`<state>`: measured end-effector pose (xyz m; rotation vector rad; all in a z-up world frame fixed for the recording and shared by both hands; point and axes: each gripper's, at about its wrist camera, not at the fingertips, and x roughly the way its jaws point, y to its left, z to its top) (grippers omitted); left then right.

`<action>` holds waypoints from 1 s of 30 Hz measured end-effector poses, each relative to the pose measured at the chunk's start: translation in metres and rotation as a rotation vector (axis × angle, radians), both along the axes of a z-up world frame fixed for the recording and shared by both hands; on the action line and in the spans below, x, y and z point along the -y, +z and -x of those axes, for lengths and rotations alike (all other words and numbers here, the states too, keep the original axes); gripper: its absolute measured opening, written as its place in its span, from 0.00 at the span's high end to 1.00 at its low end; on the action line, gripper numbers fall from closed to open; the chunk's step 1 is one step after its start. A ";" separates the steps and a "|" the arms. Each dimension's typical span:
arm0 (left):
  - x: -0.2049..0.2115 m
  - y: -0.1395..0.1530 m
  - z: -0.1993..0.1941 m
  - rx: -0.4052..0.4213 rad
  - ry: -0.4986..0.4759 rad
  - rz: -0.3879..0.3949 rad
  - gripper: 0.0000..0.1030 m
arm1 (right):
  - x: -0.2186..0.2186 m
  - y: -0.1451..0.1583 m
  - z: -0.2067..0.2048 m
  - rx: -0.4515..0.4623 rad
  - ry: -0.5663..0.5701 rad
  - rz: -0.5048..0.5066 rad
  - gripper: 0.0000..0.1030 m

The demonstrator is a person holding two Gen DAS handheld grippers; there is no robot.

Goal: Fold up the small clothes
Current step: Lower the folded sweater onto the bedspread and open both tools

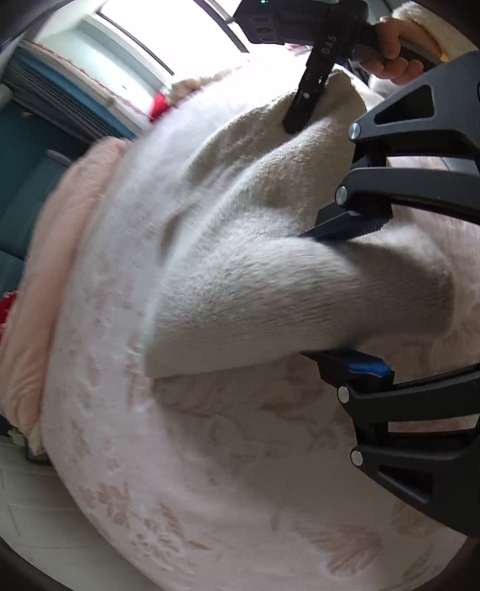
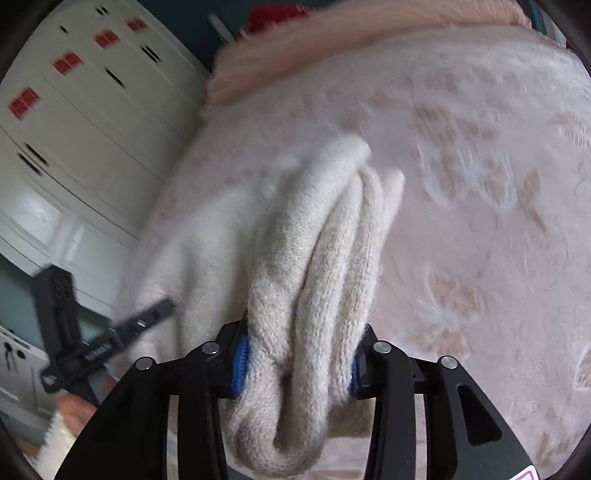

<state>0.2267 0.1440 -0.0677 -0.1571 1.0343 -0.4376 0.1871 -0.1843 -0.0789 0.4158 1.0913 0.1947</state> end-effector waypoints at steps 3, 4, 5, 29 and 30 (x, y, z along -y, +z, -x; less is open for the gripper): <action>-0.005 -0.006 0.012 0.018 0.017 0.014 0.46 | 0.018 0.015 0.021 0.068 -0.106 -0.138 0.54; -0.009 0.001 0.017 0.017 0.033 0.027 0.46 | 0.020 0.029 0.028 0.101 -0.121 -0.122 0.54; -0.015 0.013 0.023 0.023 0.049 0.035 0.46 | 0.018 0.049 0.037 0.143 -0.123 -0.072 0.54; 0.020 0.014 0.042 -0.002 0.101 -0.261 0.49 | -0.035 0.058 0.056 0.086 0.060 0.137 0.99; 0.022 0.019 0.047 0.010 0.095 -0.271 0.50 | -0.035 0.066 0.061 0.107 0.058 0.139 0.99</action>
